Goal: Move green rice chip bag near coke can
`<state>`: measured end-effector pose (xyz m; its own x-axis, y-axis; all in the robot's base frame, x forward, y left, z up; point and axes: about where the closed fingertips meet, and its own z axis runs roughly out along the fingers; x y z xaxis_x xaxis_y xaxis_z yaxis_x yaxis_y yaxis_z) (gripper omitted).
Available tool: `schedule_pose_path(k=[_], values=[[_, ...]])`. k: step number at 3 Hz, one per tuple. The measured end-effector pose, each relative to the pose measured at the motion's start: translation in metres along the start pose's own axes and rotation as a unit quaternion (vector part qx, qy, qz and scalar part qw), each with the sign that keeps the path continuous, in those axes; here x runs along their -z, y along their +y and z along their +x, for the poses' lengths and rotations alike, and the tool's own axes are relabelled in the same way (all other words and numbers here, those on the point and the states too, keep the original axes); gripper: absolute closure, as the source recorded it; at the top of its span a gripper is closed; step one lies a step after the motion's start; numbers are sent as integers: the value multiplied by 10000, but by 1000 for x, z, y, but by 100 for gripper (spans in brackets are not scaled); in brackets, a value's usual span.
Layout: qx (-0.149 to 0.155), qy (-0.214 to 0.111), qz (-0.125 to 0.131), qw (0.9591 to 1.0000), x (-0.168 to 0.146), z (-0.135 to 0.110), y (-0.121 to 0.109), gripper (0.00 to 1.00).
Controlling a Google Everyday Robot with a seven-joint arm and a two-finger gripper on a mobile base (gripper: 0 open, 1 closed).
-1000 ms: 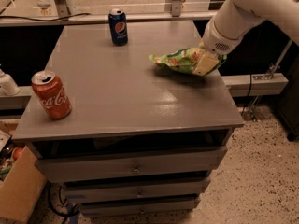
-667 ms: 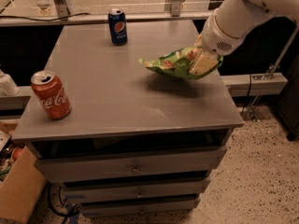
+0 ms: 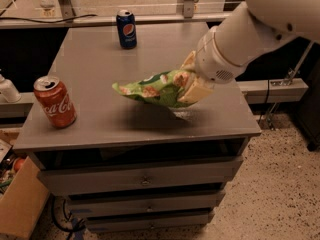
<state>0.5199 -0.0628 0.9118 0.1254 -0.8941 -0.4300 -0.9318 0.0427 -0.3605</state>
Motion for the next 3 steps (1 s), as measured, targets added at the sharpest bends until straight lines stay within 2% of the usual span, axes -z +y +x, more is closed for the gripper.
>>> schedule_pose_path(k=[2,3], values=[[574,-398,34,9976,-36,-54,61,100],[783,-540,84,9954,-53,-81,74,100]])
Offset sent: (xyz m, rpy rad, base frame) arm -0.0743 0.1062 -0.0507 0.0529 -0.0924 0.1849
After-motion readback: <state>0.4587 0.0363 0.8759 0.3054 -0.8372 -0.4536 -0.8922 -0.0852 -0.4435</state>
